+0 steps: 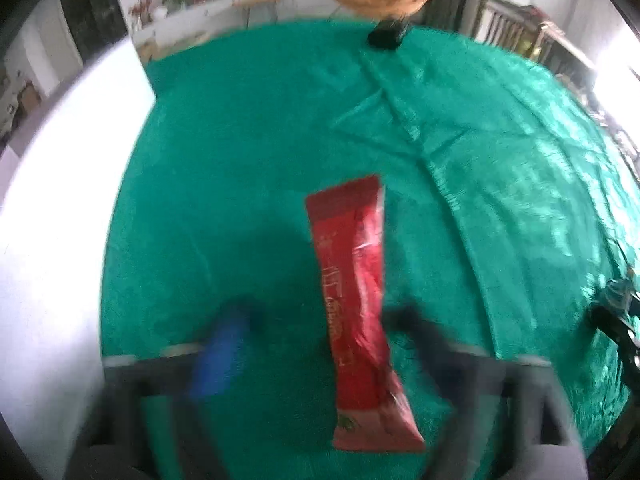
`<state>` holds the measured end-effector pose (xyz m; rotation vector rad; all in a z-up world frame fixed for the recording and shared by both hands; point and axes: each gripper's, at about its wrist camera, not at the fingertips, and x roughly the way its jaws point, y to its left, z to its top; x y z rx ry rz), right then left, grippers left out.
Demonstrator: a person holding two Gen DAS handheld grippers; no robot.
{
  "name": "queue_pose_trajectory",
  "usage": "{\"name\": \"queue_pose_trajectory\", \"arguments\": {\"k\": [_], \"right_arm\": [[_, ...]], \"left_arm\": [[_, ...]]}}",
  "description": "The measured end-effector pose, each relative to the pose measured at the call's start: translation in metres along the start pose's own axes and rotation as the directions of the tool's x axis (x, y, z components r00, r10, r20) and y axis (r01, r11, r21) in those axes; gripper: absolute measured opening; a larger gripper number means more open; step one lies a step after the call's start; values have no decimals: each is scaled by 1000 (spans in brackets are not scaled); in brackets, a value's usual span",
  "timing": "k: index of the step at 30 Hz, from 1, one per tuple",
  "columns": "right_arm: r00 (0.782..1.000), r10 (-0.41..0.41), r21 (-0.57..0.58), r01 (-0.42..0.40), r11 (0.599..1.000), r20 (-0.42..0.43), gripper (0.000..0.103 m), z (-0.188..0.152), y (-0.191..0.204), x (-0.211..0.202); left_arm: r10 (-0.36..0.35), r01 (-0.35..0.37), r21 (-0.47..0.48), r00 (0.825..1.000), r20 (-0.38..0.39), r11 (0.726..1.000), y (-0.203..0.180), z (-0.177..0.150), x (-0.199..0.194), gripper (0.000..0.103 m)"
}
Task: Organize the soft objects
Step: 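Lift the pouch with the right tool and carry both items toward the white box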
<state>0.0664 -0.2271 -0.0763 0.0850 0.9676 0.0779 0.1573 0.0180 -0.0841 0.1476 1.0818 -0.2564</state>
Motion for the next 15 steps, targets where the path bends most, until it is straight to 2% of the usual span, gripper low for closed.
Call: {"name": "queue_pose_trajectory", "arguments": {"k": [2,5,6,9,11,13,15], "right_arm": [[1000,13,23,-13,1000,-13,50,1,0,-5],[996,82,62,-83,995,18,50,11,7,-25],[994,105,63,-107,992,33,50,17,12,-34],[974,211,0,-211,977,86,50,49,50,-66],[947,302,-73,-296,952,104,50,71,87,-84],[917,387,-144,-372,917,98,50,91,130,-98],[872,483,-213,-459,863,76,50,107,179,-109]], "left_arm": [[-44,44,-25,999,2,999,4,-7,-8,20],[-161,165,-121,986,43,979,20,-19,-33,18],[-200,210,-155,977,77,965,29,-24,-52,18],[-251,284,-207,953,172,936,53,-27,-100,18],[-246,303,-228,937,249,925,79,-28,-140,18],[-186,272,-258,932,311,927,115,-31,-180,18],[-135,240,-300,934,331,923,147,-39,-203,18]]}}
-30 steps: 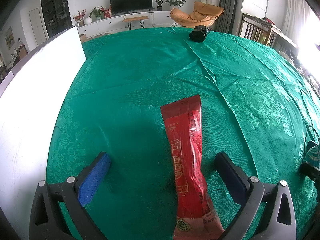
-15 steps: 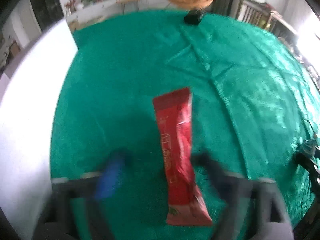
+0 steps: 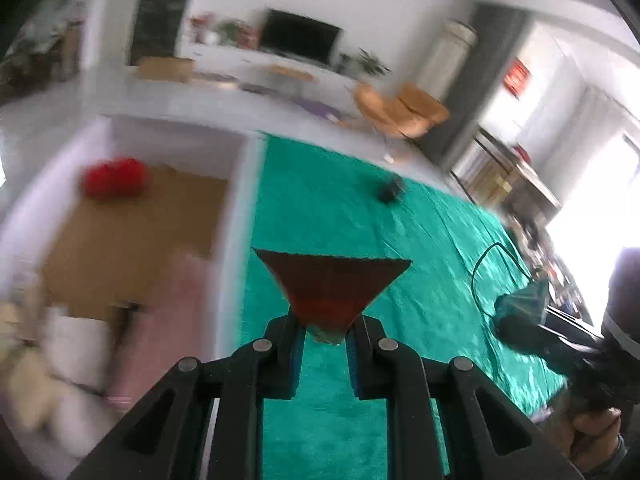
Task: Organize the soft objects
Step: 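Lift the pouch with the right tool and carry both items toward the white box, then drop the red packet and blue pouch into the white box, opening both tools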
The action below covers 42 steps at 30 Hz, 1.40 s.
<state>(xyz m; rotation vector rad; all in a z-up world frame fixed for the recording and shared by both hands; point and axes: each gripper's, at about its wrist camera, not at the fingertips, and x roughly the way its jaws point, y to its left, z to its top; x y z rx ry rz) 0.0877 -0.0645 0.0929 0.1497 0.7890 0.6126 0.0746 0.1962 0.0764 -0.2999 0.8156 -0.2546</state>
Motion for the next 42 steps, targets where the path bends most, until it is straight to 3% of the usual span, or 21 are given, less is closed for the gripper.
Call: {"name": "queue_pose_trajectory", "arguments": {"k": [4,7,8,9,11,12,15,19,23,25,28,31,33,37,39,41,42], "right_arm": [[979,201,-93,-203,975,-28,50,37,87,28],[960,272,-136,-278,951,-58,51,50,129,48],[955,289,-138,-296,945,-70,57,52,137,57],[951,296,-131,-306,943,-87,72,52,142,68],[946,281,-93,-298,950,-162,78,49,145,96],[949,260,-80,-277,957,-180,78,46,144,102],[963,228,-45,-236,971,-146,78,37,122,100],[984,157,23,-156,988,-82,78,26,66,86],[971,216,196,-194,961,-102,78,31,23,92],[962,253,219,-227,949,-98,78,37,15,92],[967,171,124,-150,981,-188,78,39,17,99],[946,18,-91,-50,995,-324,78,12,21,119],[914,24,-120,-79,990,-405,78,-21,20,133],[890,-23,-212,-83,974,-456,77,-65,34,155],[883,-84,-271,-51,961,-462,71,-83,41,172],[880,-136,-307,-12,952,-456,43,-92,38,182],[884,-146,-305,4,952,-444,42,-93,36,182]], "left_arm": [[90,-86,-69,994,61,994,54,13,-52,18],[180,-176,-84,982,48,981,88,16,-69,20],[231,-229,-78,973,10,970,97,15,-64,27],[283,-284,-71,959,-24,956,107,14,-57,58],[375,-379,-82,925,-64,922,128,8,-40,99],[406,-410,-106,912,-60,906,140,4,-34,99],[444,-448,-156,894,-64,880,150,-7,-25,99],[466,-459,-153,885,9,875,134,-9,-25,99],[434,-426,-139,900,36,894,122,2,-23,99],[413,-403,-142,909,50,904,115,8,-28,99],[391,-379,-132,917,79,916,102,10,-39,99],[367,-351,-139,923,115,926,94,12,-56,99],[357,-336,-149,924,140,930,90,13,-68,99],[333,-304,-175,927,173,937,86,11,-82,99],[316,-286,-178,932,178,942,84,12,-86,99],[315,-284,-176,932,181,942,84,11,-89,99],[320,-290,-175,930,182,941,85,10,-90,99]]}}
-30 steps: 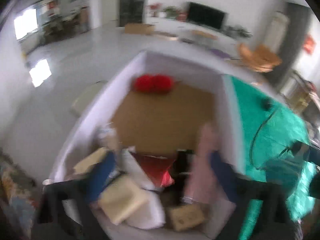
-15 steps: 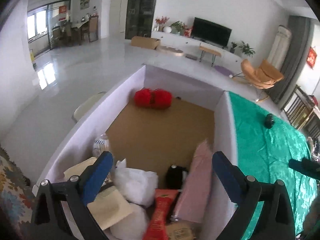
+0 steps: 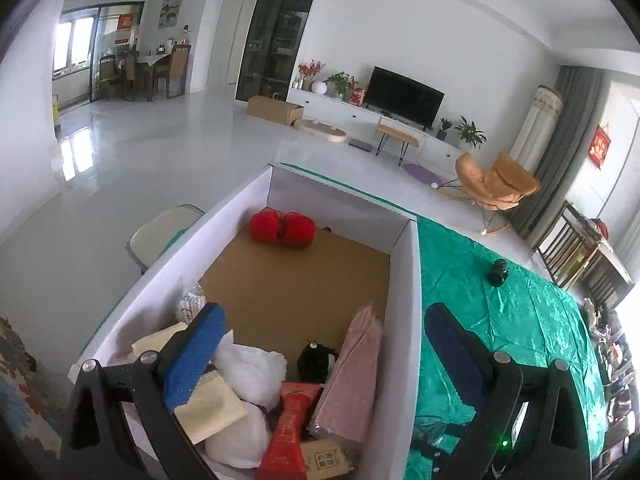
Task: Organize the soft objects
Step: 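Drop the red packet and blue pouch into the white box, opening both tools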
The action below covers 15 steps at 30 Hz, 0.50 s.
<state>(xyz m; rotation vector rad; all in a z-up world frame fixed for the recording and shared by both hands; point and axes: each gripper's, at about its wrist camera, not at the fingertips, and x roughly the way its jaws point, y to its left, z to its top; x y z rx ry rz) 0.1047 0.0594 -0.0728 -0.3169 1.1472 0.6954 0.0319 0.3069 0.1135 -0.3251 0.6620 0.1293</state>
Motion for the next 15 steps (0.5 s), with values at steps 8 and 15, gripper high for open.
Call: {"name": "queue_pose_trajectory", "arguments": {"k": [8,15], "right_arm": [[970,72,119,-102,988,233,42,24,-22,-105],[911,266,34,-291,956,315,80,82,38,-148]], "left_arm": [[53,-52,-72,999,13,996,33,-4,-6,99],[97,-95,-111,995,14,989,46,-8,-15,99]]}}
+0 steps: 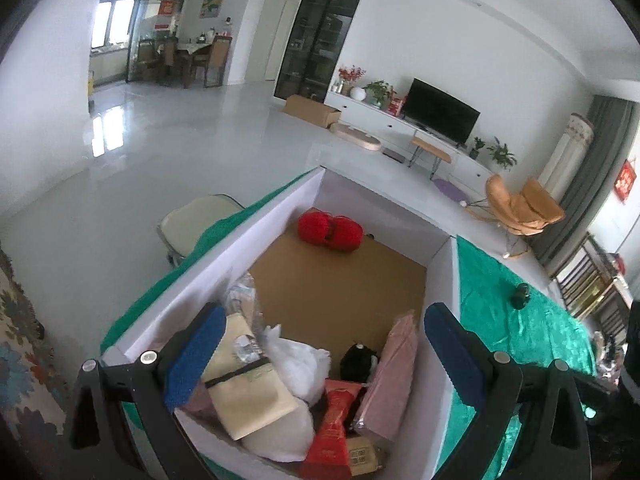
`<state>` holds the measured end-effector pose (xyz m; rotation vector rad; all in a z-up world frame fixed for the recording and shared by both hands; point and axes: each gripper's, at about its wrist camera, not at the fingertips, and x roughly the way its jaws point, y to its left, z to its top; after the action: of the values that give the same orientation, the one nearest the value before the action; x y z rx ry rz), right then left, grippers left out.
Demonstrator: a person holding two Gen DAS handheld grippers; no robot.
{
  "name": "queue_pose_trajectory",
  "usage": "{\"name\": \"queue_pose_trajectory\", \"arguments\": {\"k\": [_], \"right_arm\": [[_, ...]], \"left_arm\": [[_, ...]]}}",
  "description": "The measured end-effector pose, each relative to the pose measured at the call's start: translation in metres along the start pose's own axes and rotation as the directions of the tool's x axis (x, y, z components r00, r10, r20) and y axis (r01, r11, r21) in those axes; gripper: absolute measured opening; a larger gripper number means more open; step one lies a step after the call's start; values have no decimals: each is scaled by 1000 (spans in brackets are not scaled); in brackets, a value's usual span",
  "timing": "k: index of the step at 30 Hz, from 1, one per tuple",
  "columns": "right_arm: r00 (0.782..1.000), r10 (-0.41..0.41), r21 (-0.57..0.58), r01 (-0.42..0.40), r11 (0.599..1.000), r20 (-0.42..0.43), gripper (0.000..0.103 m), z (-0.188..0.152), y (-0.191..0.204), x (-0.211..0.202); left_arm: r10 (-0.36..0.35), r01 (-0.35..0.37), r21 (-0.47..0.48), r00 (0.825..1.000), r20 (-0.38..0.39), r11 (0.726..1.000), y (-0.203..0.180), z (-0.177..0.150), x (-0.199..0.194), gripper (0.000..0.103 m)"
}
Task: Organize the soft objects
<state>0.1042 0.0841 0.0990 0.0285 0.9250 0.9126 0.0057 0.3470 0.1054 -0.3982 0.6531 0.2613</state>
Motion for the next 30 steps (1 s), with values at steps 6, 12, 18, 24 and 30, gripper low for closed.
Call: {"name": "queue_pose_trajectory", "arguments": {"k": [6,12,18,24,30], "right_arm": [[994,-105,20,104,994,33,80,-8,5,-3],[965,-256,-46,253,966,-53,80,-5,5,2],[950,-308,-86,303,949,-54,80,-1,8,0],[941,-336,-127,327,936,-51,80,-2,13,5],[931,-358,-137,347,928,-69,80,-2,16,11]], "left_arm": [[65,-65,73,998,3,995,-21,-16,-1,100],[224,-227,157,974,40,961,-56,-36,-5,100],[357,-360,161,933,48,919,-64,-38,-8,100],[401,-401,140,916,31,905,-58,-37,-9,100],[417,-414,159,909,16,896,-57,-34,-8,100]]}}
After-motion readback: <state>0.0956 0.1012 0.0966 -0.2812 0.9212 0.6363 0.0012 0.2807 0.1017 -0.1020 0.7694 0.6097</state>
